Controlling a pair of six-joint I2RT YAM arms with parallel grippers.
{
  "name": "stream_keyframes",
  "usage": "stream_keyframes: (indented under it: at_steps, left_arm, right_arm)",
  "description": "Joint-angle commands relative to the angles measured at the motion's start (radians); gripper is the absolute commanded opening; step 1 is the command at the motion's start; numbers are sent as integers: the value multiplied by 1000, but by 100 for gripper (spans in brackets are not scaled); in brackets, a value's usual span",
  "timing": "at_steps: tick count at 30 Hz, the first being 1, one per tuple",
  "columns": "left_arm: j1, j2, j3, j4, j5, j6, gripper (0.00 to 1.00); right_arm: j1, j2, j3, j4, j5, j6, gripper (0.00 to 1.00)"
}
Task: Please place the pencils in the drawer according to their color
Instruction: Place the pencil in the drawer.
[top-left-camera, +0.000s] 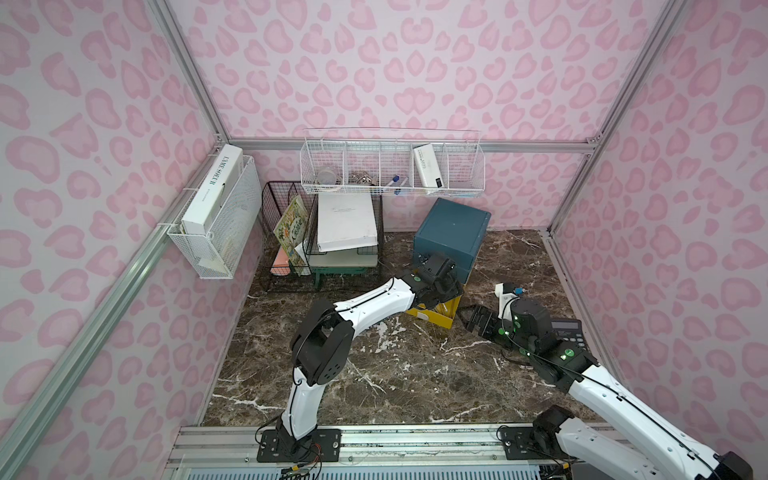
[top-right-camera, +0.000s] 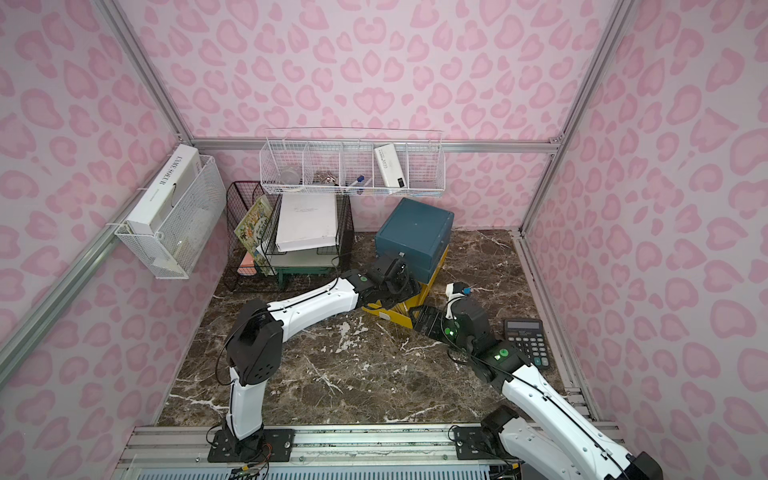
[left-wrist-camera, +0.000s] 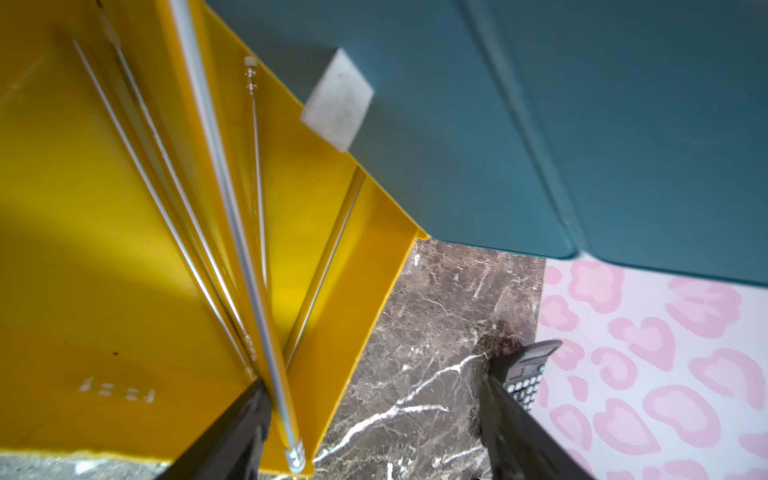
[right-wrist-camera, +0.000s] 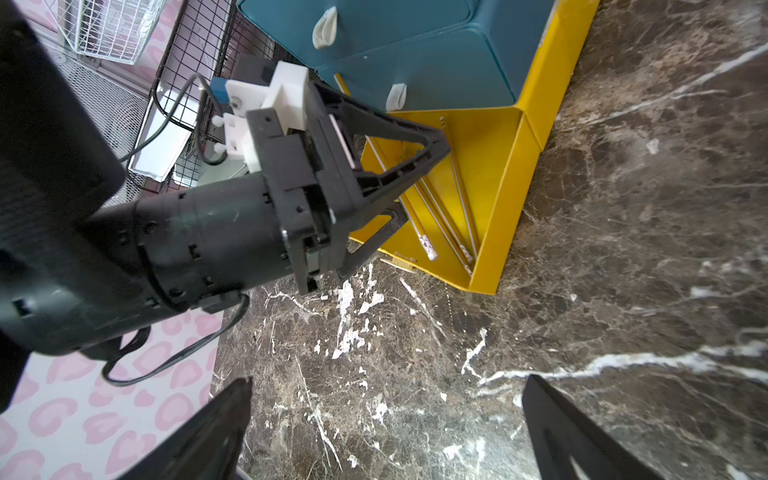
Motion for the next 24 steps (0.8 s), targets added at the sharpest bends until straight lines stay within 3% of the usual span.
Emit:
stream_keyframes:
  at_steps: [1,15,24]
  left_arm:
    - [1,-22,-9,10,25,28,79]
    - [5,46,-30,103,-48,28,78]
    - [1,36,-90,105,-28,35,76]
  right_arm:
    - [-2,1,0,8,2,5,100]
    - [-2,-3,-5,7,2,9,100]
    - [-12,-9,-16,9,-2,6,100]
